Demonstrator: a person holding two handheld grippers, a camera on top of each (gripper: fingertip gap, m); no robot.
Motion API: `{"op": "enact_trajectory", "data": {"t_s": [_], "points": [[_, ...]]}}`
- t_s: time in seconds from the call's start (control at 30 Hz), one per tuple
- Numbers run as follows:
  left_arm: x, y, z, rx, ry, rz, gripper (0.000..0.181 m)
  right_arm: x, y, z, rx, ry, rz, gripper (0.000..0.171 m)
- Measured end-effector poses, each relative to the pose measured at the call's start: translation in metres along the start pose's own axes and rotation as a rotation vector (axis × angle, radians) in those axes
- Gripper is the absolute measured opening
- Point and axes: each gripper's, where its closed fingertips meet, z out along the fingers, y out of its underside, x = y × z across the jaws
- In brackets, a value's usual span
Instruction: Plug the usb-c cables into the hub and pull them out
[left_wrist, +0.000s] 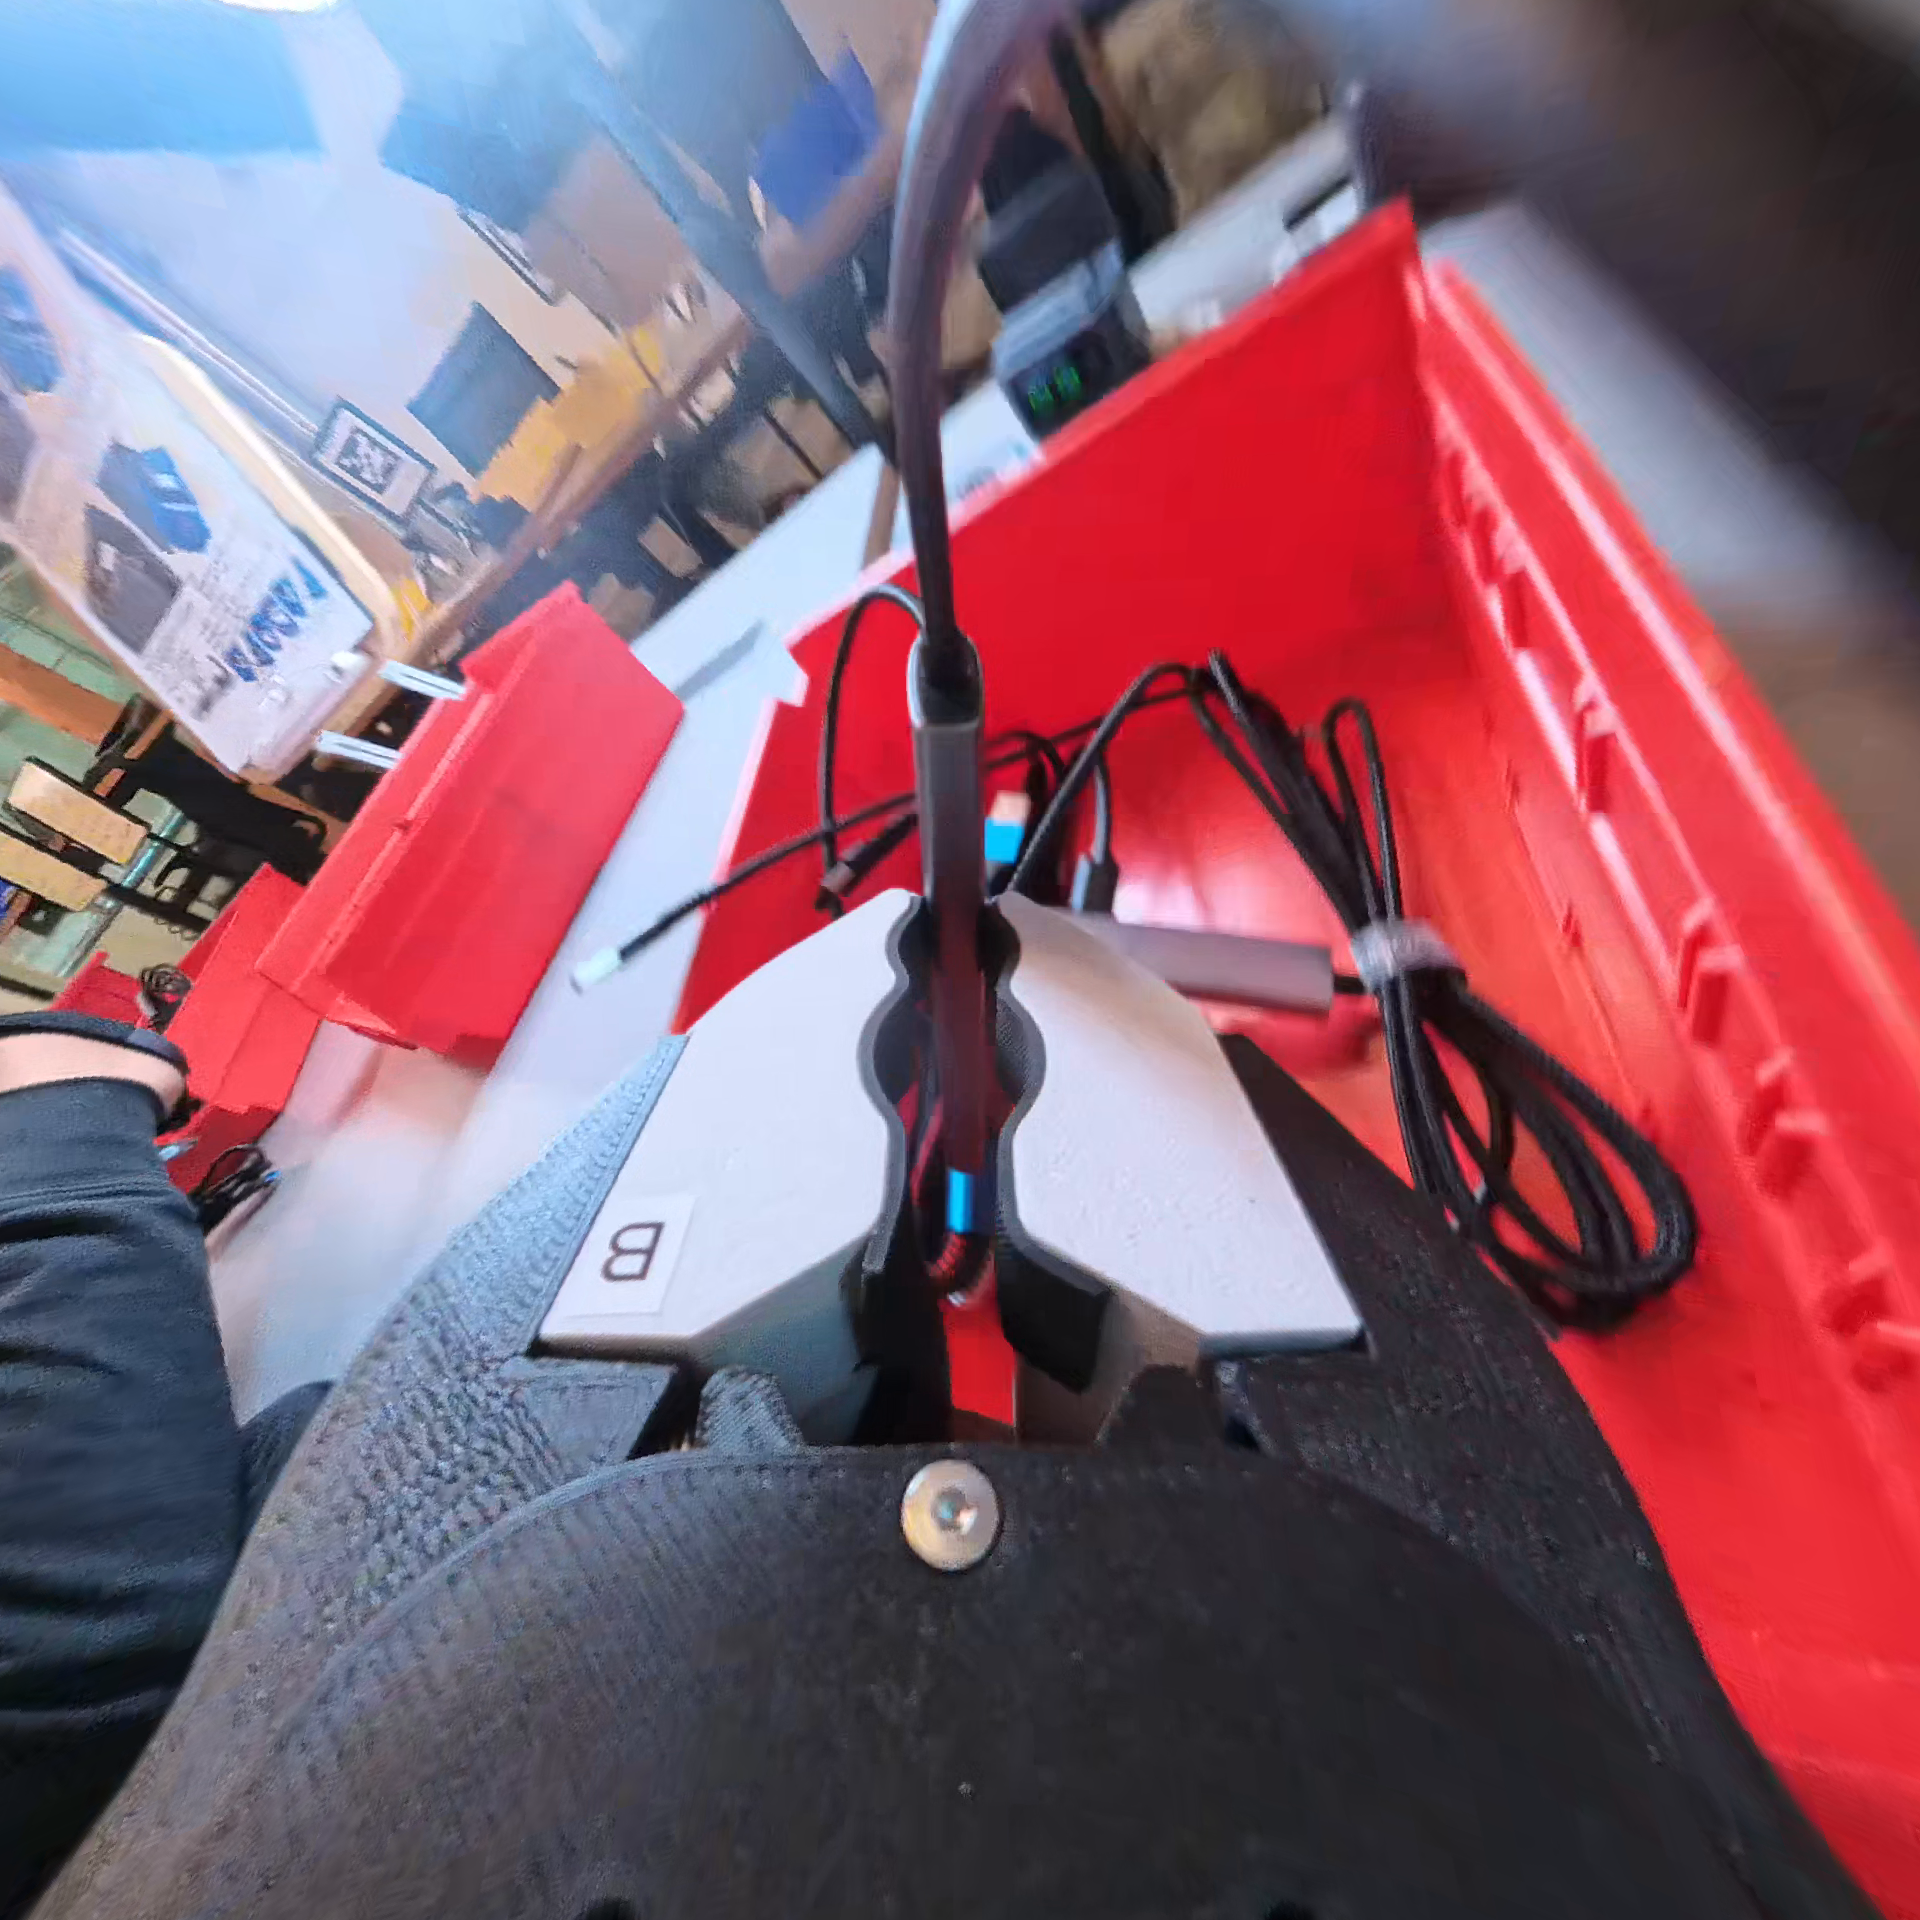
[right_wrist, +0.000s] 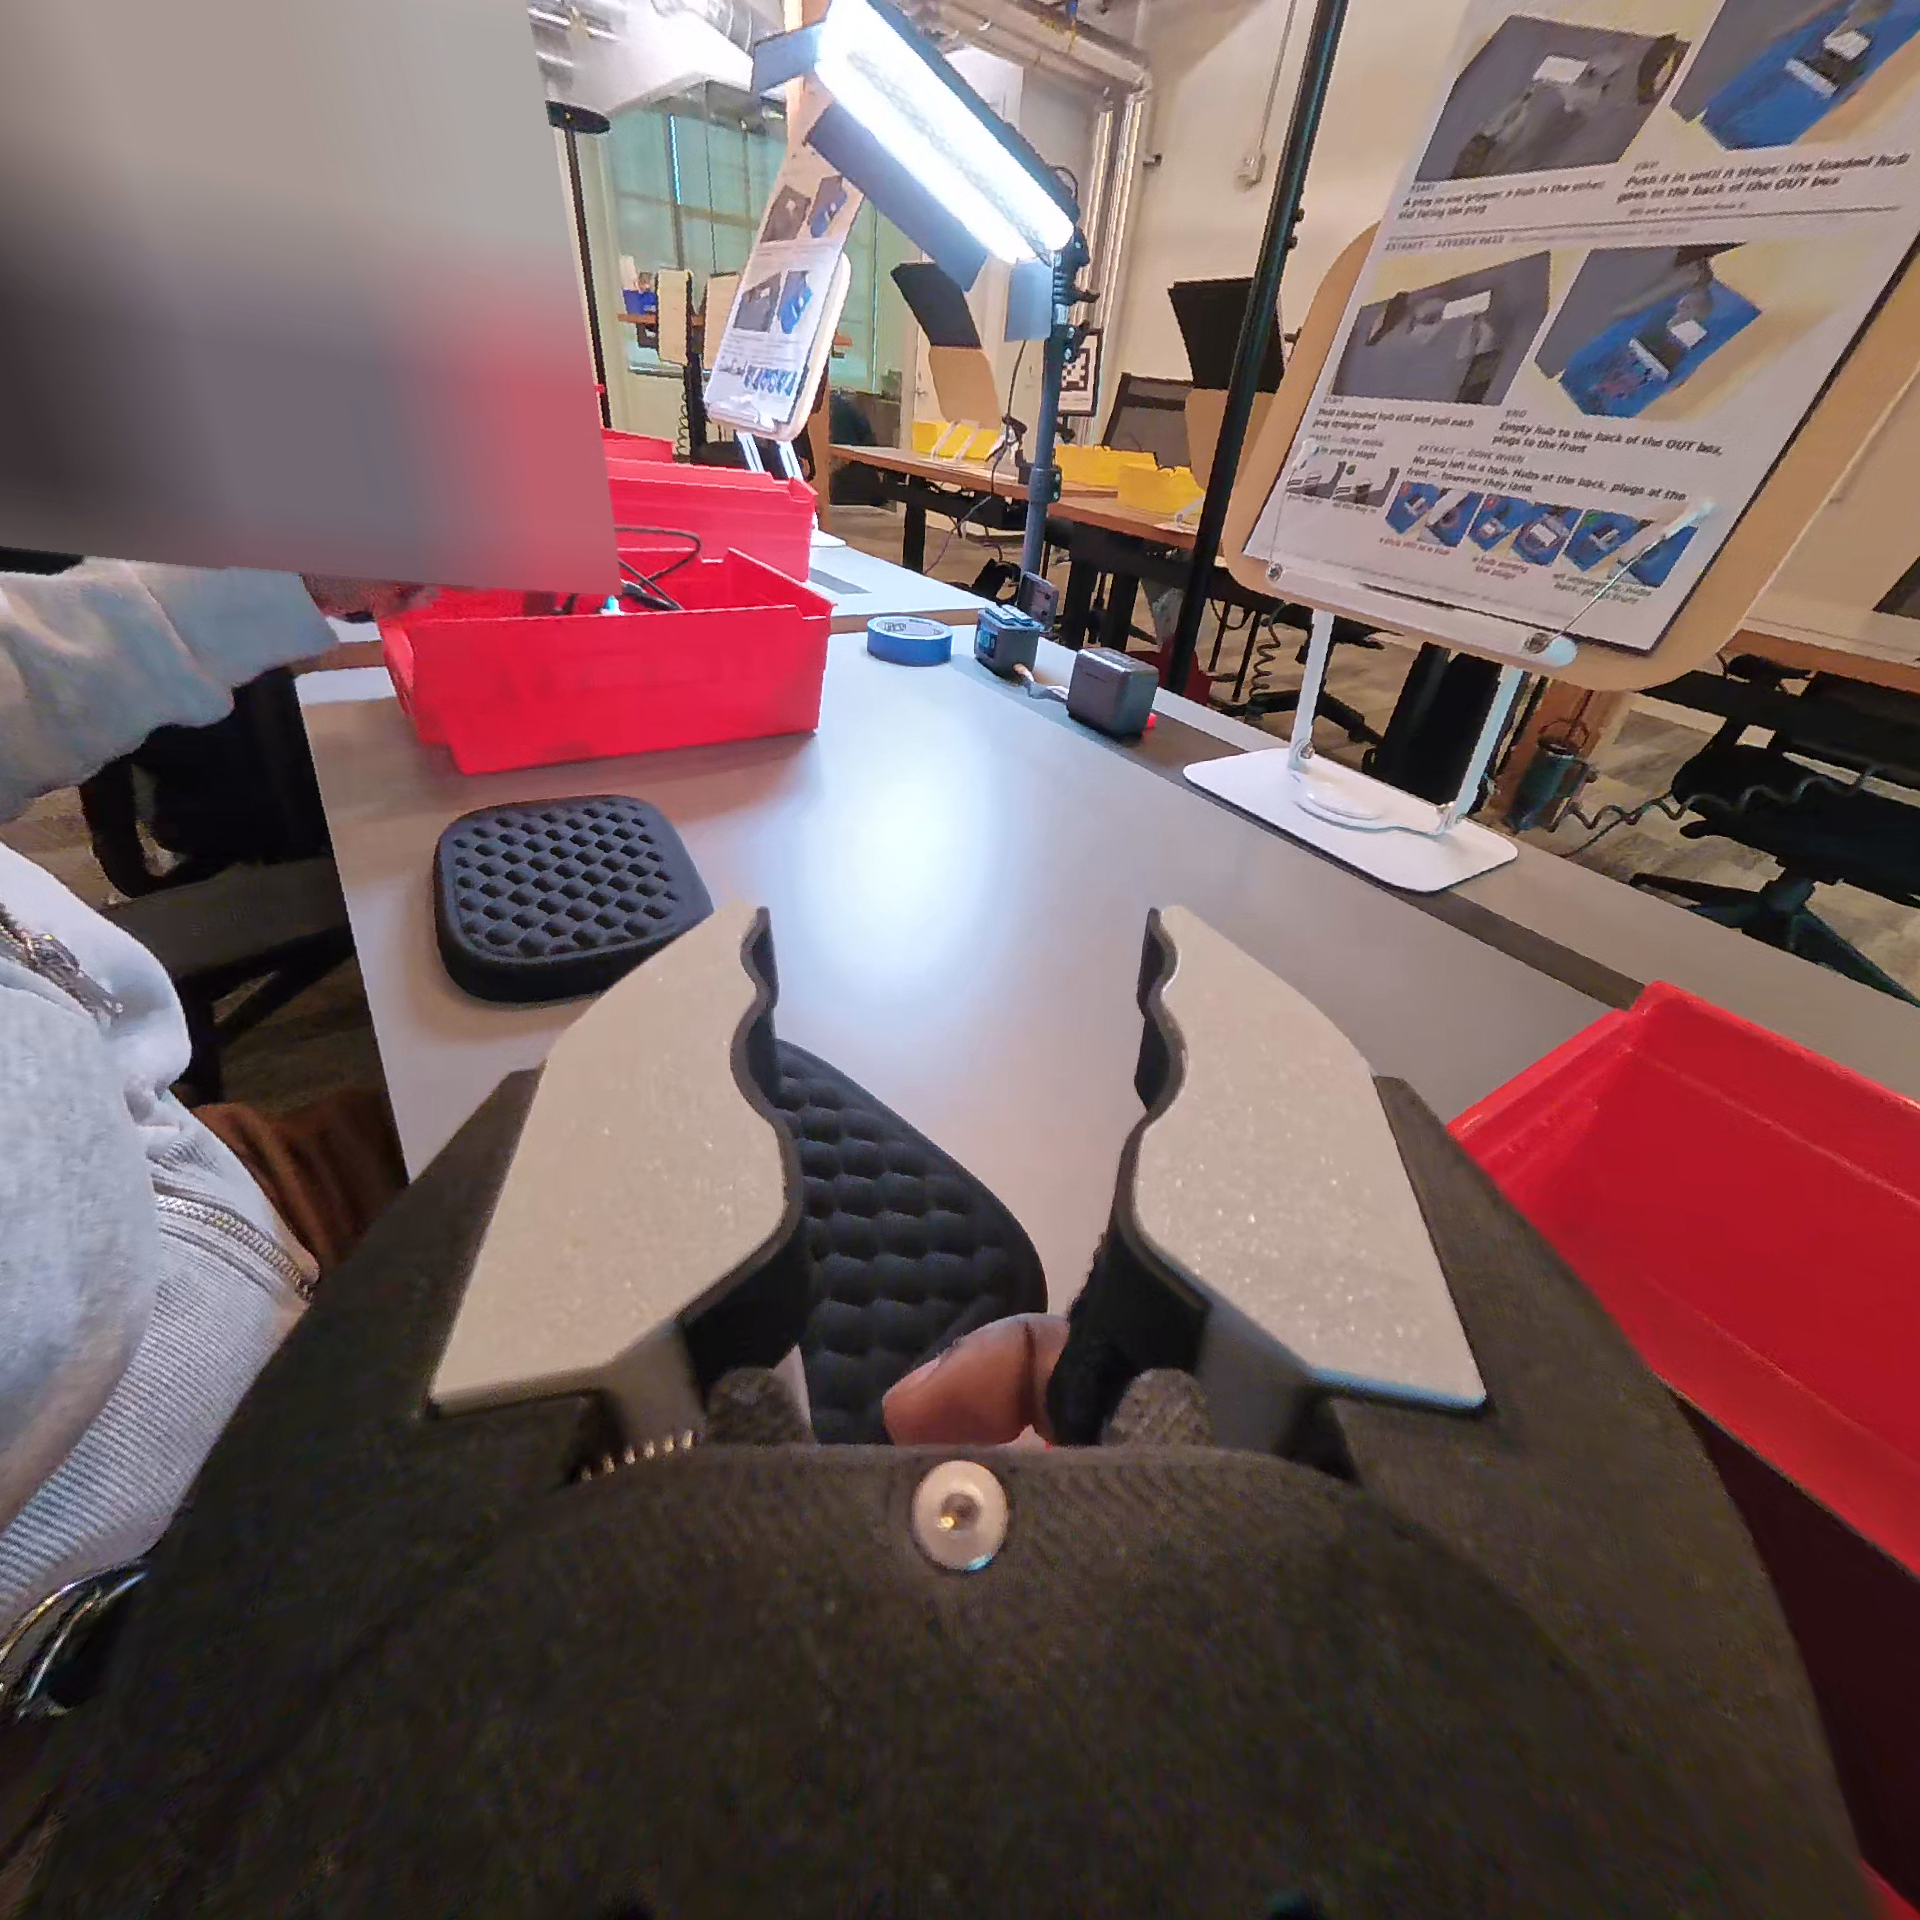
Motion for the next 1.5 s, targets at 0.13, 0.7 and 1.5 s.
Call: {"op": "enact_trajectory", "data": {"t_s": [0.13,0.7,1.5], "points": [[-0.033,-0.043,-0.021,0.178,-0.036,-0.138,0.01,-0.001,-0.003,-0.001,0.018,0.001,-0.005,0.064],[-0.104,-0.19,-0.096,0.738,0.101,-0.464,0.009,-0.011,-0.019,0.003,0.041,0.008,-0.074,0.056],[0.071,-0.335,-0.186,1.122,0.772,-0.619,0.01,-0.053,-0.045,0.058,0.232,-0.091,-0.017,0.042]]}}
